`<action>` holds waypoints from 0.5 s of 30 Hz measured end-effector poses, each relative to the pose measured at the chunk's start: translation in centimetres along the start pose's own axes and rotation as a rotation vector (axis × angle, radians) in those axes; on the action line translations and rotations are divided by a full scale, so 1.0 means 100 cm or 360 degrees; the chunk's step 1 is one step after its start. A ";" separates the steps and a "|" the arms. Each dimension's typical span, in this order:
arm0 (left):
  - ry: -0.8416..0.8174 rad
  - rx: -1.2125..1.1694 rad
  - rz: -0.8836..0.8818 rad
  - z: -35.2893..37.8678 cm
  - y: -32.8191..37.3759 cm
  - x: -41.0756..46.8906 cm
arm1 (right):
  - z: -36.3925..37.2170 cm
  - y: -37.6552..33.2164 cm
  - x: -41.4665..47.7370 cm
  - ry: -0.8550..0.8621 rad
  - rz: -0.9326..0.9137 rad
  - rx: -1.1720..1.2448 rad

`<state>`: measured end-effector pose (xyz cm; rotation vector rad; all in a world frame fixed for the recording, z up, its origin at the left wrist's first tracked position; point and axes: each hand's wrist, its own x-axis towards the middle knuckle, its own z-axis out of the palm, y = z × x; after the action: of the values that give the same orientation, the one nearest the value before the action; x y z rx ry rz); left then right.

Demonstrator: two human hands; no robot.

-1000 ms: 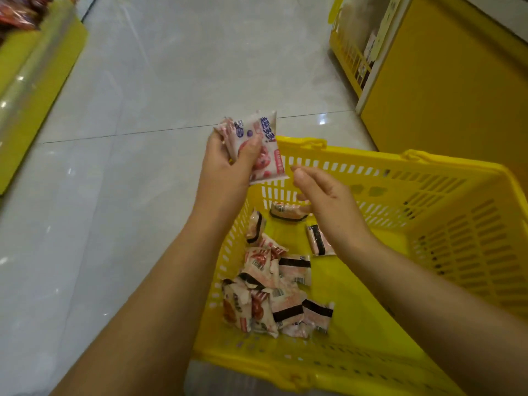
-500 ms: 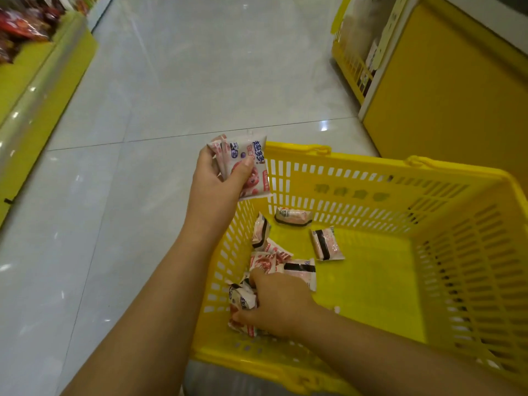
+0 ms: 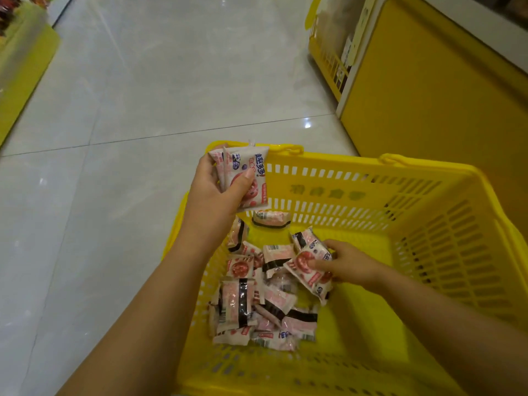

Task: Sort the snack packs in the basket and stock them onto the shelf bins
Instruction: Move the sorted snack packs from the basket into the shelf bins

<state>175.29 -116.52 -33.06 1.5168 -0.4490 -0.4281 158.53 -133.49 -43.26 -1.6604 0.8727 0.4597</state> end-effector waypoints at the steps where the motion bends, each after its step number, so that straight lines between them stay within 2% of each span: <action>1: -0.0021 0.0004 -0.0008 0.004 -0.002 0.000 | -0.007 0.007 0.003 0.0051 0.0016 0.0100; 5: -0.0068 0.0084 -0.0053 0.013 -0.012 0.001 | -0.028 0.028 0.015 0.0326 -0.0003 0.0313; 10: -0.0100 0.0191 -0.0090 0.016 -0.021 0.003 | -0.045 0.045 0.018 0.0645 -0.0026 0.0180; 13: -0.0110 0.0177 -0.0098 0.017 -0.022 0.005 | -0.054 0.049 0.015 0.0678 -0.0001 0.0261; 15: -0.0103 0.0168 -0.0105 0.016 -0.023 0.006 | -0.059 0.050 0.013 0.0696 0.0038 0.0460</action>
<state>174.93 -118.22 -35.29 1.6268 -0.4797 -0.5131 154.75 -139.83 -45.79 -1.5025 1.2177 -0.0238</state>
